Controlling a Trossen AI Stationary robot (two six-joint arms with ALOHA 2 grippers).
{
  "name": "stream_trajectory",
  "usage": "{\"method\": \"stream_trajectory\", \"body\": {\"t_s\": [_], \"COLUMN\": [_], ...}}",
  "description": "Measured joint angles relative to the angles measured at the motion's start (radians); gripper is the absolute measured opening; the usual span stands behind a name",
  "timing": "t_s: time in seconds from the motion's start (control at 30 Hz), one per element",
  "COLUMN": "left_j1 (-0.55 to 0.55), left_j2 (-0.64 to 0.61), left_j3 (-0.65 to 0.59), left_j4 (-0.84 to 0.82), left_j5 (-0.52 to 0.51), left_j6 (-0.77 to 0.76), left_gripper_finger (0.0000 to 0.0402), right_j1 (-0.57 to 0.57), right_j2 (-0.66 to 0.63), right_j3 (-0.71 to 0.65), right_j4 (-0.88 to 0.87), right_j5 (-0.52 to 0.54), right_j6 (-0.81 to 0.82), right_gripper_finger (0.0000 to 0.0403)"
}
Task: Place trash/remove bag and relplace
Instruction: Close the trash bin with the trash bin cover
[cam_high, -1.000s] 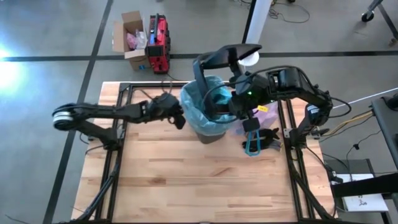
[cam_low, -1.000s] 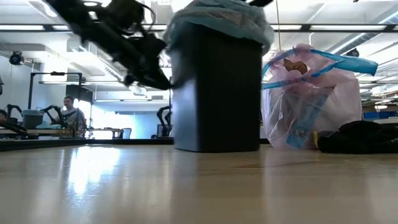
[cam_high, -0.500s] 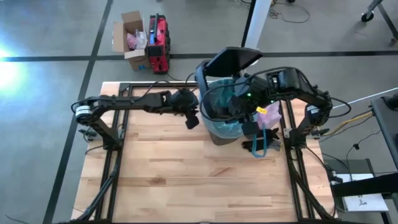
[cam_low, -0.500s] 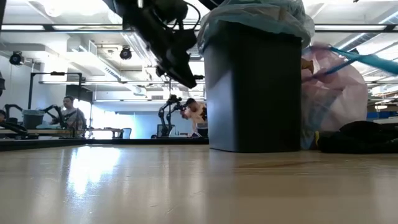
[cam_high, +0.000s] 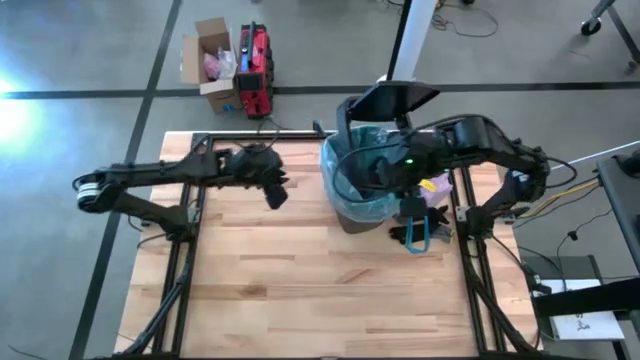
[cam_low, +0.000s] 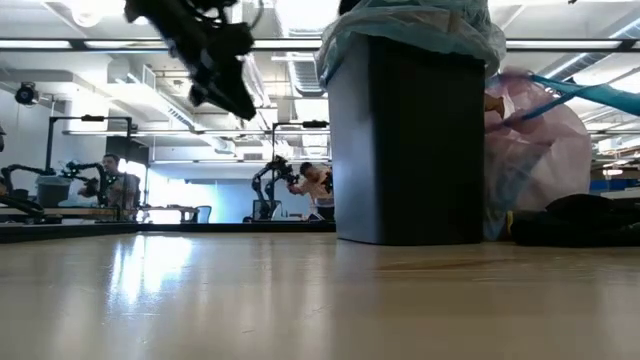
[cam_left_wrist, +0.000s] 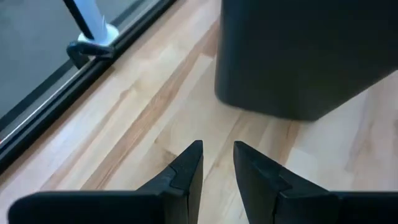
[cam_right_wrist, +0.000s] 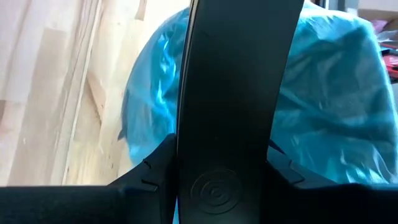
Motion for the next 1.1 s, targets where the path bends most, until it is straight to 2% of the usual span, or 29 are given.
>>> {"method": "stream_trajectory", "body": {"t_s": [0.17, 0.53, 0.8, 0.93, 1.1], "left_j1": [0.0, -0.011, -0.011, -0.011, -0.011], "left_j2": [-0.074, -0.085, -0.085, -0.085, -0.085], "left_j3": [-0.066, -0.081, -0.081, -0.081, -0.081], "left_j4": [0.064, 0.057, 0.057, 0.057, 0.057], "left_j5": [-0.001, 0.0, -0.001, -0.001, -0.001], "left_j6": [-0.051, -0.098, -0.093, -0.095, -0.098], "left_gripper_finger": [0.0075, 0.0075, 0.0075, 0.0075, 0.0075], "right_j1": [0.0, 0.009, 0.033, 0.033, 0.033], "right_j2": [0.004, 0.026, 0.027, 0.027, 0.027], "right_j3": [-0.044, -0.067, -0.073, -0.089, -0.09], "right_j4": [0.001, 0.006, 0.024, 0.049, 0.081], "right_j5": [-0.021, -0.057, -0.045, -0.001, 0.0], "right_j6": [-0.018, -0.011, -0.056, -0.059, -0.064], "right_gripper_finger": [0.013, 0.0144, 0.0204, 0.0234, 0.0247]}}
